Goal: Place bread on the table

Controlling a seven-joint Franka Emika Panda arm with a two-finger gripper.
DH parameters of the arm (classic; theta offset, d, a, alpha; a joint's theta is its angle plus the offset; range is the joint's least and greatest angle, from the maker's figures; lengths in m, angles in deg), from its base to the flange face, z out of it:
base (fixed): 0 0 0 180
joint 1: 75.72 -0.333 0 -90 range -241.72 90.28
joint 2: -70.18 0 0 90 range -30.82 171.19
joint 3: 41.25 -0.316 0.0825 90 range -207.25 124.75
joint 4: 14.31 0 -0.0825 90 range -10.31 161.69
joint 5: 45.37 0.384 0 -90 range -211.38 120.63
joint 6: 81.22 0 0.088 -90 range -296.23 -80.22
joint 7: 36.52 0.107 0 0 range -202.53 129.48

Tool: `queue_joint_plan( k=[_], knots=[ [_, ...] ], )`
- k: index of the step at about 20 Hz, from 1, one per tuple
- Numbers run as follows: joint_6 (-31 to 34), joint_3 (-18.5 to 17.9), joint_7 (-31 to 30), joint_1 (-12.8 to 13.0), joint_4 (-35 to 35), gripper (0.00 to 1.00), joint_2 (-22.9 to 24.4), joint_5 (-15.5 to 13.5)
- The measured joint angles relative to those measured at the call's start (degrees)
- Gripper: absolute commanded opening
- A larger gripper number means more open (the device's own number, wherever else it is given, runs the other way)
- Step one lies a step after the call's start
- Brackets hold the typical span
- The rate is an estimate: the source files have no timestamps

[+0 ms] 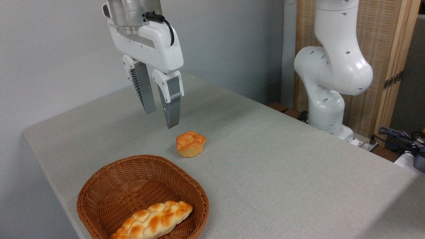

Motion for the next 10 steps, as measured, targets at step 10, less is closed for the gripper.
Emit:
queue_joint_plan(
  k=[10],
  knots=[
    [-2.08, -0.14, -0.03, -0.21, 0.0, 1.0, -1.06, 0.0]
  ],
)
